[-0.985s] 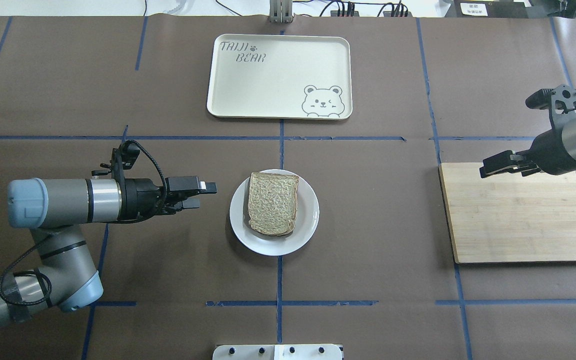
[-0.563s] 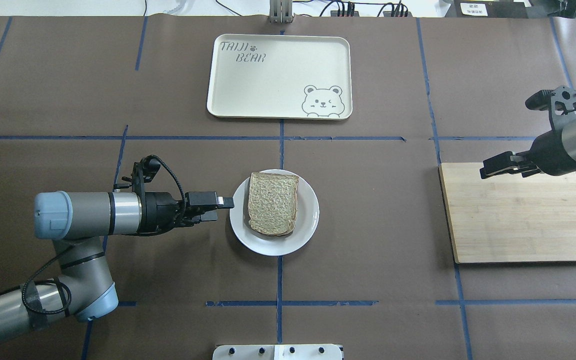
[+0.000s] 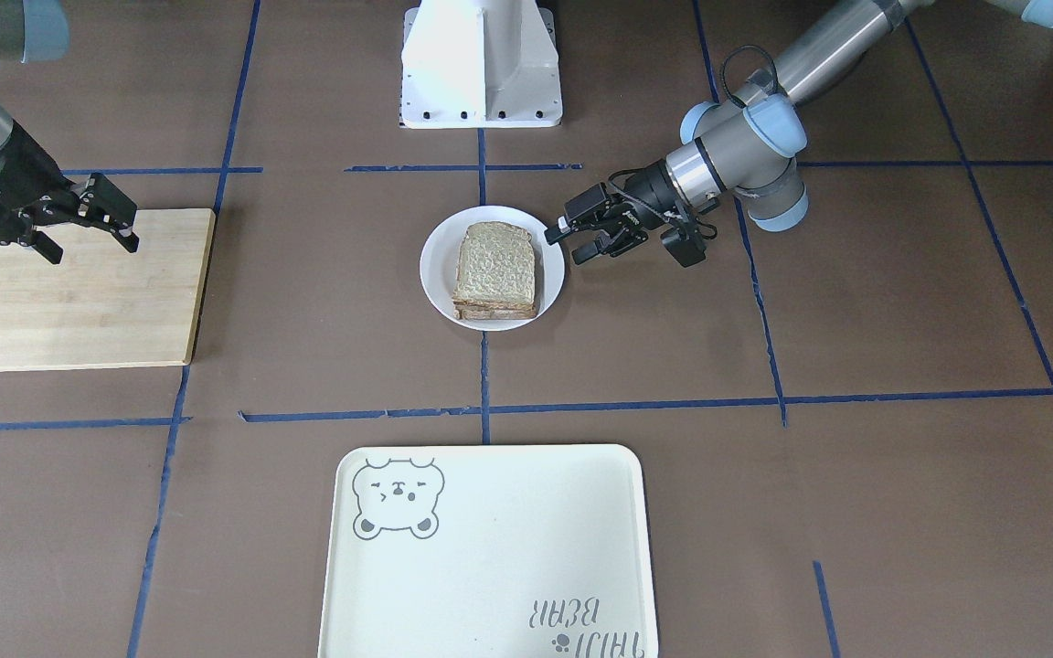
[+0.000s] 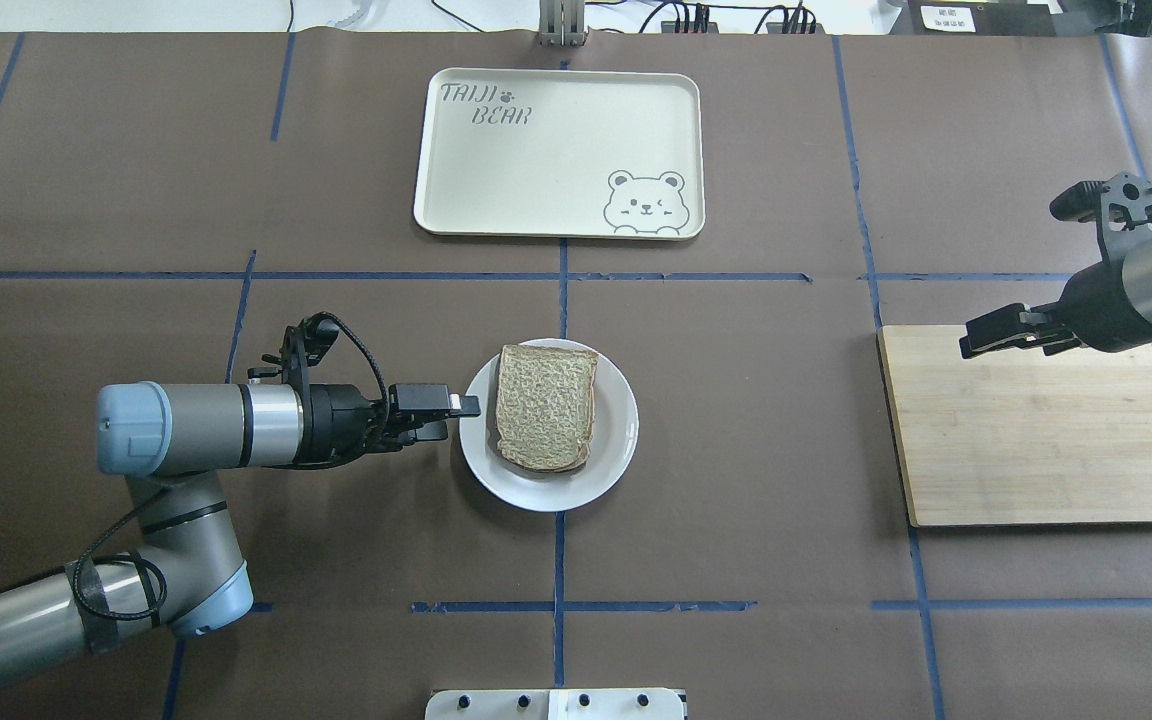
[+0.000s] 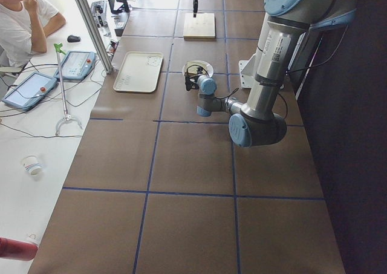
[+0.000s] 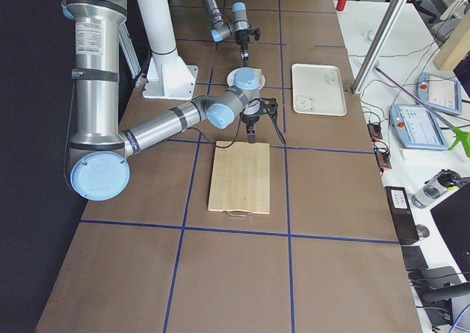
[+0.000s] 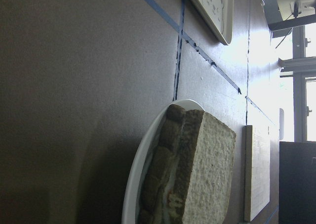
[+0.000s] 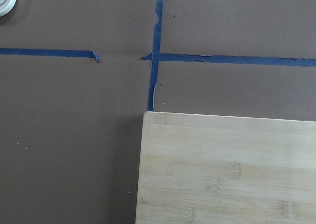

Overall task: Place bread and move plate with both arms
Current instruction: 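Grip the rim of the white plate with the left gripper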

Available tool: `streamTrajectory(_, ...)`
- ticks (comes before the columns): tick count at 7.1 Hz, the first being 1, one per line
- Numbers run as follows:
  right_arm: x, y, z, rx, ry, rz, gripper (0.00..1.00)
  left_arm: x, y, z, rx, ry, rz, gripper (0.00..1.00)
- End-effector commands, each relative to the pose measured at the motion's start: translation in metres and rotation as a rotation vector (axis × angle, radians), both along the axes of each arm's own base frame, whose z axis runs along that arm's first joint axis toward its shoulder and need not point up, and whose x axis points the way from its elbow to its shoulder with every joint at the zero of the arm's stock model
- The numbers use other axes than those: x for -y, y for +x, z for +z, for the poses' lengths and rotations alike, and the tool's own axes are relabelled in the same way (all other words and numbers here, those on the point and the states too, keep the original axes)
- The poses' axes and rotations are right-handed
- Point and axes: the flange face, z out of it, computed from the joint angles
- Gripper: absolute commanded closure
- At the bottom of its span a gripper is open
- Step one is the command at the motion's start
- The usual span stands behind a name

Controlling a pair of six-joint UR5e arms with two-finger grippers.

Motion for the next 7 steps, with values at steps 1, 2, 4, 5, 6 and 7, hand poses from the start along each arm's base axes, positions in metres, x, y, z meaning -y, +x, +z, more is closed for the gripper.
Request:
streamTrajectory(1,0.000,0.000,-0.001,0.001,0.002,-0.001,0.00,0.002,0.005,-0.001,0.003,-0.002,-0.001,0.26)
streamTrajectory(2,0.000,0.000,-0.001,0.001,0.002,-0.001,0.00,0.003,0.007,0.000,0.007,-0.004,-0.001,0.30)
streamTrajectory(4,0.000,0.000,-0.001,0.001,0.002,-0.001,0.00,0.006,0.013,0.002,0.014,-0.007,-0.001,0.36)
streamTrajectory(5,0.000,0.000,-0.001,0.001,0.001,-0.001,0.00,0.007,0.014,0.006,0.022,-0.011,-0.001,0.39)
streamTrajectory(6,0.000,0.000,-0.002,0.001,0.002,-0.001,0.00,0.008,0.016,0.001,0.014,-0.007,-0.001,0.43)
streamTrajectory(7,0.000,0.000,-0.002,0.002,0.003,-0.001,0.01,0.008,0.018,0.002,0.018,-0.009,0.001,0.44)
